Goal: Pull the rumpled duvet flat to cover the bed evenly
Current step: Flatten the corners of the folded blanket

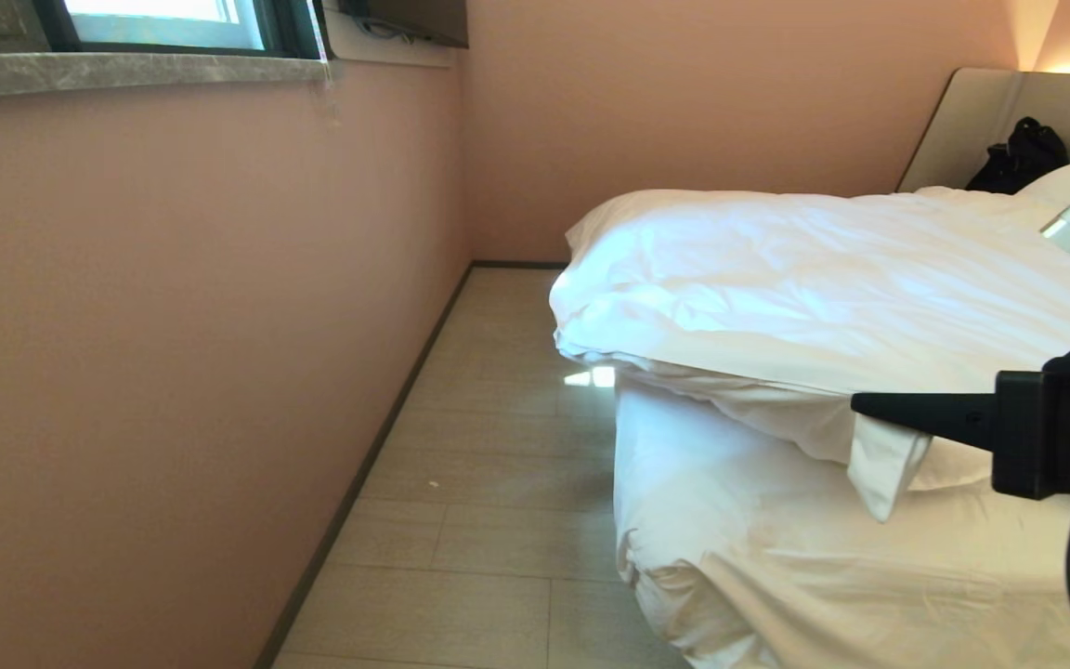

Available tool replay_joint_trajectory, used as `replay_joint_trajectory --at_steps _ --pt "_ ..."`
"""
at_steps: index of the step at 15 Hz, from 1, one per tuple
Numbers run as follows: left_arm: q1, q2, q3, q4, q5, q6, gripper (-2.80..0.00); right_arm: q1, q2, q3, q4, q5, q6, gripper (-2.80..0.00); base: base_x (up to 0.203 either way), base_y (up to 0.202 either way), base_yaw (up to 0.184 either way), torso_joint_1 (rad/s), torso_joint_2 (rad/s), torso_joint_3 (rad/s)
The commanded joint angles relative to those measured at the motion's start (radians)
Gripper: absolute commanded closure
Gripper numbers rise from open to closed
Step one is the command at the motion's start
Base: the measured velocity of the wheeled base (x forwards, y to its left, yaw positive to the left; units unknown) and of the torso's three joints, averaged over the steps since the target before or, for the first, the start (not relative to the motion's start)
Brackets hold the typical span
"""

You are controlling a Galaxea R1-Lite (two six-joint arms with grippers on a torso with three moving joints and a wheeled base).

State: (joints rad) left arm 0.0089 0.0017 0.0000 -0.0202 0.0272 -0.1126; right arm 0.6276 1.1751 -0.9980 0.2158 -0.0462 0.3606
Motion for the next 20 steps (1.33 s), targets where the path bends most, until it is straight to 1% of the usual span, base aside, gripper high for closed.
replay_joint_trajectory --at_steps 1,5,6,7,9,10,14,17,20 --pt "0.000 0.000 0.000 -0.001 0.000 -0.001 0.00 0.026 -0.022 -0.062 0.241 -0.004 0.052 0.00 0.000 0.000 0.000 0.000 0.00 0.000" --pt "0.000 0.000 0.000 0.000 0.000 -0.001 0.00 0.084 -0.011 -0.148 0.278 -0.008 0.052 0.00 0.000 0.000 0.000 0.000 0.00 0.000" --pt "0.000 0.000 0.000 -0.001 0.000 -0.001 0.00 0.108 -0.004 -0.164 0.277 -0.024 0.051 0.00 0.000 0.000 0.000 0.000 0.00 0.000" --pt "0.000 0.000 0.000 -0.001 0.000 -0.001 0.00 0.156 0.015 -0.183 0.275 -0.059 0.048 0.00 0.000 0.000 0.000 0.000 0.00 0.000" --pt "0.000 0.000 0.000 0.000 0.000 -0.001 0.00 0.199 0.077 -0.211 0.267 -0.122 0.045 0.00 0.000 0.000 0.000 0.000 0.00 0.000" --pt "0.000 0.000 0.000 0.000 0.000 -0.001 0.00 0.211 0.106 -0.227 0.265 -0.133 0.045 0.00 0.000 0.000 0.000 0.000 0.00 0.000" --pt "0.000 0.000 0.000 -0.001 0.000 -0.001 0.00 0.294 0.194 -0.290 0.267 -0.141 0.064 0.00 0.000 0.000 0.000 0.000 0.00 0.000" --pt "0.000 0.000 0.000 -0.001 0.000 -0.001 0.00 0.326 0.272 -0.347 0.268 -0.143 0.097 0.00 0.000 0.000 0.000 0.000 0.00 0.000" --pt "0.000 0.000 0.000 -0.001 0.000 -0.001 0.00 0.334 0.357 -0.413 0.266 -0.144 0.116 0.00 0.000 0.000 0.000 0.000 0.00 0.000"
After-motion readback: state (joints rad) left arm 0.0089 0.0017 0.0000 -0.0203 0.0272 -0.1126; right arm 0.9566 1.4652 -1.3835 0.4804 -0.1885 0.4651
